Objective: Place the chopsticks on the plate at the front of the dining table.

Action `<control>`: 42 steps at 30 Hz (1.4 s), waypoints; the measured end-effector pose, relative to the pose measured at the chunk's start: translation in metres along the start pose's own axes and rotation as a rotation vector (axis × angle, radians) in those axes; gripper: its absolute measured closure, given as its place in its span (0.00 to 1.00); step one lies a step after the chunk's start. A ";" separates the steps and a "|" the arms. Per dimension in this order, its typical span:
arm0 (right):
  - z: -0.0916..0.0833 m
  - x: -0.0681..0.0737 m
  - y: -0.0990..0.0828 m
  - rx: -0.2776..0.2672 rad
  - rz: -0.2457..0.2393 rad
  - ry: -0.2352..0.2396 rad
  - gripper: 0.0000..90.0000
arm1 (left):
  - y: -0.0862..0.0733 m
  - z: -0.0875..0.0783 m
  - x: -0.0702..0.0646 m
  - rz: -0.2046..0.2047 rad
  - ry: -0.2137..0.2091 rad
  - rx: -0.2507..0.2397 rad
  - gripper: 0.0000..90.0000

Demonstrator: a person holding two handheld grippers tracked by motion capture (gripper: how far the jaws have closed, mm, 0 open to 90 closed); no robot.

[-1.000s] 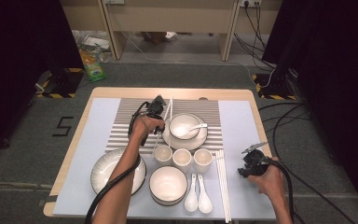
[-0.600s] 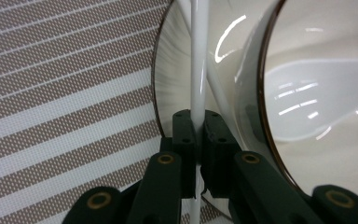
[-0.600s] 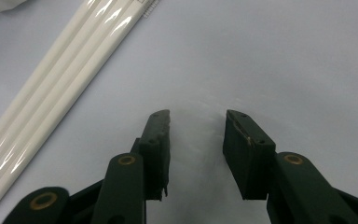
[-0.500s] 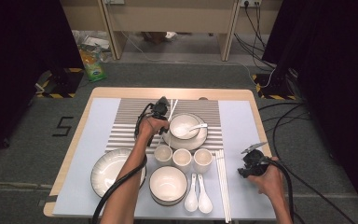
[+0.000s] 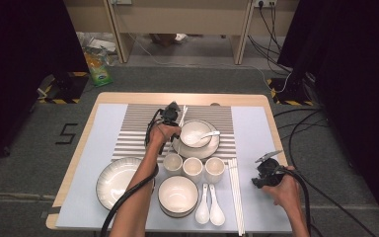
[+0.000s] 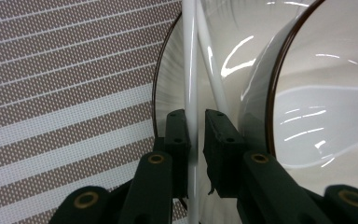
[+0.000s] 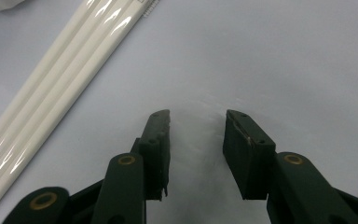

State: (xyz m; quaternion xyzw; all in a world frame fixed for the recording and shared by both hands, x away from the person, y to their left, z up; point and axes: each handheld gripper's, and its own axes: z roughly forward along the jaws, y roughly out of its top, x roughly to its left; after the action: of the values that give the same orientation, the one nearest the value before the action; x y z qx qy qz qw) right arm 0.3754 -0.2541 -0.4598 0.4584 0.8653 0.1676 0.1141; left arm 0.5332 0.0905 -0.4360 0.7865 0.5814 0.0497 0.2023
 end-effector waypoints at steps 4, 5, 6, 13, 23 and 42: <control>0.000 0.000 0.000 -0.005 0.001 -0.002 0.68 | -0.002 -0.003 0.001 -0.008 -0.012 -0.003 0.86; 0.000 0.000 0.000 -0.004 0.002 -0.003 0.67 | -0.002 -0.003 0.001 -0.011 -0.013 -0.007 0.86; 0.000 0.000 0.000 -0.004 0.003 -0.003 0.67 | -0.003 -0.004 0.002 -0.013 -0.016 -0.009 0.86; 0.000 0.000 0.000 -0.003 0.000 -0.003 0.67 | -0.006 -0.008 0.003 -0.014 -0.032 -0.010 0.84; 0.000 0.000 0.001 0.004 0.004 -0.001 0.67 | -0.011 -0.013 0.006 -0.002 -0.048 -0.006 0.83; 0.000 0.000 0.001 0.003 0.004 0.005 0.67 | -0.019 -0.019 0.008 0.018 -0.059 -0.002 0.84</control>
State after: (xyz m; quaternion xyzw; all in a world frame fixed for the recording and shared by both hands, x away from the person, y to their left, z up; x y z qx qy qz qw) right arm 0.3761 -0.2541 -0.4597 0.4600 0.8649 0.1677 0.1108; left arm 0.5128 0.1071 -0.4272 0.7925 0.5681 0.0290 0.2199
